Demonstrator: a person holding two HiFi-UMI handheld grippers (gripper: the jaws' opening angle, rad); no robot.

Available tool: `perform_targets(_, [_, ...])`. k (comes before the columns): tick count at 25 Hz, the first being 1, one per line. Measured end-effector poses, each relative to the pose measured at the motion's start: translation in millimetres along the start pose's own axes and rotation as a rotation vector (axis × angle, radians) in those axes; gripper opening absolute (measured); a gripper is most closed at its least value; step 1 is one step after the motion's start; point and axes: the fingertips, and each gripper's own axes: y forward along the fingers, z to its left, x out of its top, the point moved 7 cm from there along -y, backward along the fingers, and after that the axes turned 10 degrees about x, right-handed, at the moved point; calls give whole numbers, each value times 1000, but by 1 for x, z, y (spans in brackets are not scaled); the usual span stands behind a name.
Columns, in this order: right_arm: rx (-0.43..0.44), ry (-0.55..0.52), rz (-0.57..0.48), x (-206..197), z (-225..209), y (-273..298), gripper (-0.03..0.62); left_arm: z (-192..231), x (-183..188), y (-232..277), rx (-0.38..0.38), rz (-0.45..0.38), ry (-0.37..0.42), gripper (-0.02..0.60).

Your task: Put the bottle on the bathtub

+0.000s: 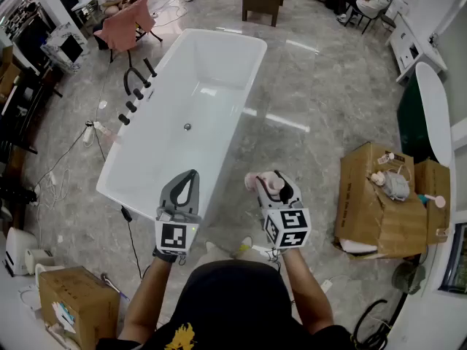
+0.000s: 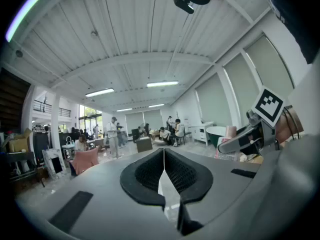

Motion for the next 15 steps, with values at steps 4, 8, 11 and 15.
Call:
perform_targets(4, [-6,-20,-13,12,-33,-4,216,-41,-1,29,-50,5,28,20])
perform_targets(8, [-12,-40,-7,16,-53,-8,215,-65,-2,43,-86,42,39,20])
perform_targets(11, [-24,-22,2,12,-68,-3,215,-65,-5,49,-72,41,42,20])
perform_targets(15, [-49,34,29,9,-83,21,215,-42,-29,60,-53,144,45,20])
